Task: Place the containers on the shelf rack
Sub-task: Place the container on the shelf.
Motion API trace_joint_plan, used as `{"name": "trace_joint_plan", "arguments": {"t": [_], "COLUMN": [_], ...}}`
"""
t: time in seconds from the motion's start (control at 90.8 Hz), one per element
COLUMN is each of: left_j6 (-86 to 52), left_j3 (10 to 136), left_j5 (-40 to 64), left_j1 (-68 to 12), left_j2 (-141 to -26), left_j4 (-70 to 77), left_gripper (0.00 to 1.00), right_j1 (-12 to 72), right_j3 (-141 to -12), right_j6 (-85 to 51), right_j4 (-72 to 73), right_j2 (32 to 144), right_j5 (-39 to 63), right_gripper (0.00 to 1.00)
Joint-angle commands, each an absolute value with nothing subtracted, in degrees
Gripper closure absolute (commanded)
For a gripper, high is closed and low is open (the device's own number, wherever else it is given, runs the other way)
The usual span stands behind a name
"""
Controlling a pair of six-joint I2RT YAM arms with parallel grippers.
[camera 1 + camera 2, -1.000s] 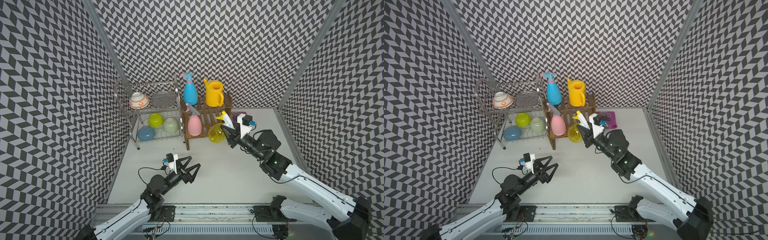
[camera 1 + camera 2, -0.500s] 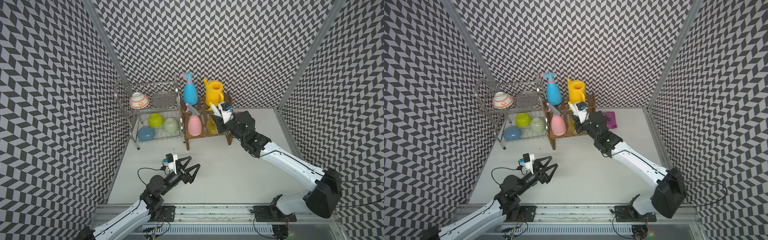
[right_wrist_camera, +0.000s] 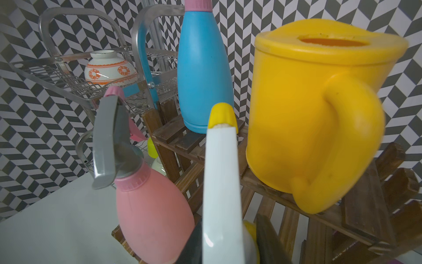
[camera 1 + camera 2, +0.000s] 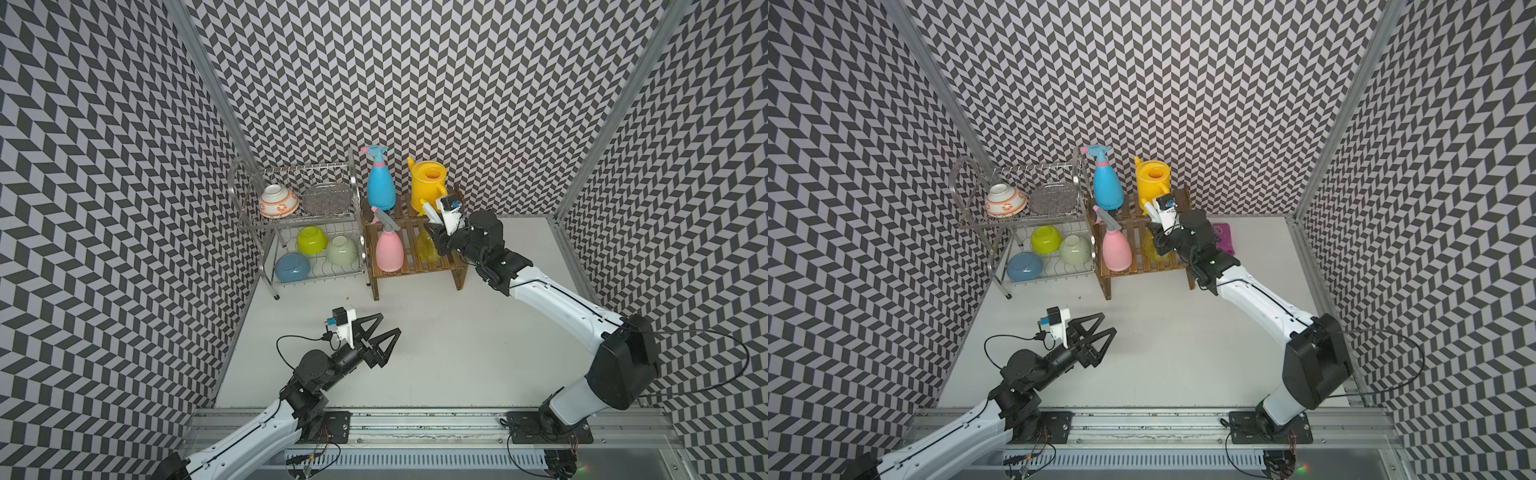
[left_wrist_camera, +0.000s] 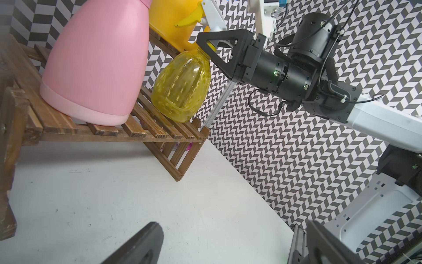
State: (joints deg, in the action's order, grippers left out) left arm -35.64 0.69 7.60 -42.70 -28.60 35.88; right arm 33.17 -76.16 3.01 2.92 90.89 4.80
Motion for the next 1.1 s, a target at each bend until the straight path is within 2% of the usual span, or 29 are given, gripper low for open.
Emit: {"name": "trace_joint_plan", "arguments": {"t": [0.0, 0.231, 0.352, 0.485, 0.661, 1.091], "left_j6": [-34.6, -34.5, -34.5, -34.5, -34.5, -34.5], "left_j3": [2.4, 2.4, 2.3, 2.3, 2.3, 2.3], "left_j5": [7.1, 6.9, 6.8, 6.7, 6.7, 6.8], "left_j1": [-42.4, -42.3, -42.2, -42.0, -42.0, -41.9], "left_j2": [-28.4, -28.6, -28.6, -28.6, -28.5, -28.3], "left_j4": [35.7, 35.6, 35.6, 35.5, 35.5, 35.4], "left_gripper": [0.0, 0.0, 0.0, 0.0, 0.0, 0.0], "right_j1": [32.8, 32.2, 32.1, 32.0, 32.0, 32.0], "right_j3": [-78.4, -78.4, -78.5, -78.5, -78.3, -76.5], "right_j6": [2.7, 2.5, 2.4, 2.4, 2.4, 2.2], "right_j4": [5.2, 5.8, 5.9, 5.9, 5.8, 5.9], "right_j2": [91.8, 93.4, 94.3, 94.9, 94.8, 91.5], "right_j5": [6.4, 7.2, 7.6, 7.9, 8.0, 7.9], "right_gripper": [0.87, 0.84, 0.8, 0.73, 0.58, 0.4]}}
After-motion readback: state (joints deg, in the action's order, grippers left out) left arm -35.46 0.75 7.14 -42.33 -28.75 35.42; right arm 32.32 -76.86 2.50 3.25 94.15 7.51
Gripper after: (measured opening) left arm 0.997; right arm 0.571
